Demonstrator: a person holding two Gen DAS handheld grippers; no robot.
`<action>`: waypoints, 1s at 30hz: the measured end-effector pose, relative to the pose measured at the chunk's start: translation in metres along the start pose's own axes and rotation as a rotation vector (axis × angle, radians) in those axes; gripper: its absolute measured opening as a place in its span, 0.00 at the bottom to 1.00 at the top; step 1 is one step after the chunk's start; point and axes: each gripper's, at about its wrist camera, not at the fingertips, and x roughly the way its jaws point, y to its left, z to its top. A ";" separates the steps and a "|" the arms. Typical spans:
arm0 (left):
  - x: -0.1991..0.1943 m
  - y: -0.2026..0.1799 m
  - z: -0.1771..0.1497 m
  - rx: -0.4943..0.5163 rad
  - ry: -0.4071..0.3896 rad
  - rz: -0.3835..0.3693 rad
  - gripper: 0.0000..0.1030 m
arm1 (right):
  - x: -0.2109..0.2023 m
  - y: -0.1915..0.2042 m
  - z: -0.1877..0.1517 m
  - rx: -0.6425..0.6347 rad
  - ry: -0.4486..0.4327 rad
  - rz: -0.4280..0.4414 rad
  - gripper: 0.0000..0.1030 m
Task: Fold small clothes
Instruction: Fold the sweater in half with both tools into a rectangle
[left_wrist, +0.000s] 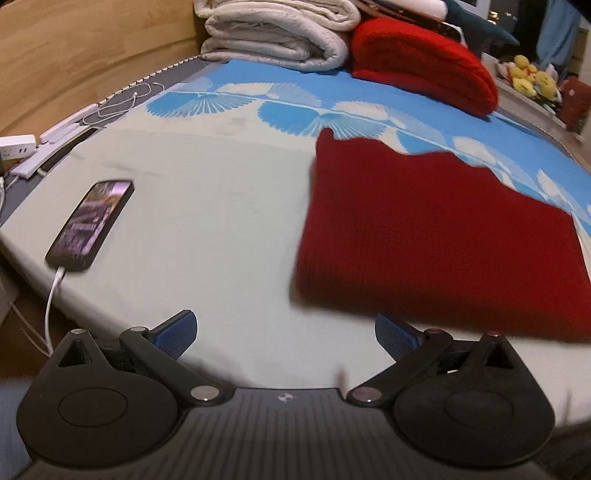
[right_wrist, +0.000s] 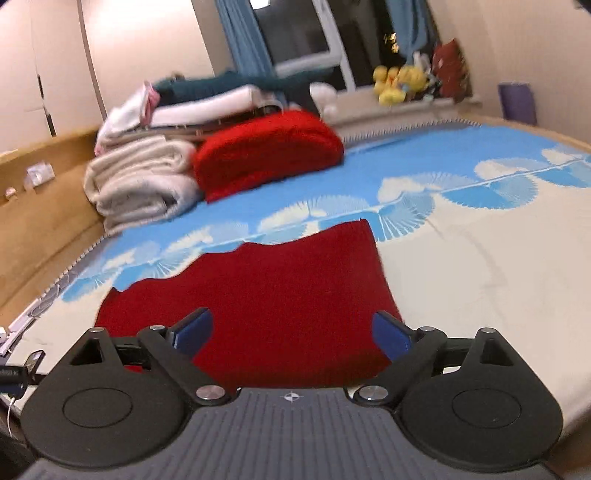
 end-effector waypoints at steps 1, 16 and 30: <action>-0.005 -0.002 -0.008 0.004 -0.005 -0.012 1.00 | -0.010 0.007 -0.012 -0.025 -0.010 -0.002 0.92; -0.025 -0.049 -0.066 0.170 -0.055 -0.042 1.00 | -0.041 0.043 -0.069 -0.173 0.129 0.043 0.93; -0.021 -0.049 -0.066 0.184 -0.055 -0.038 1.00 | -0.034 0.043 -0.075 -0.189 0.164 0.054 0.93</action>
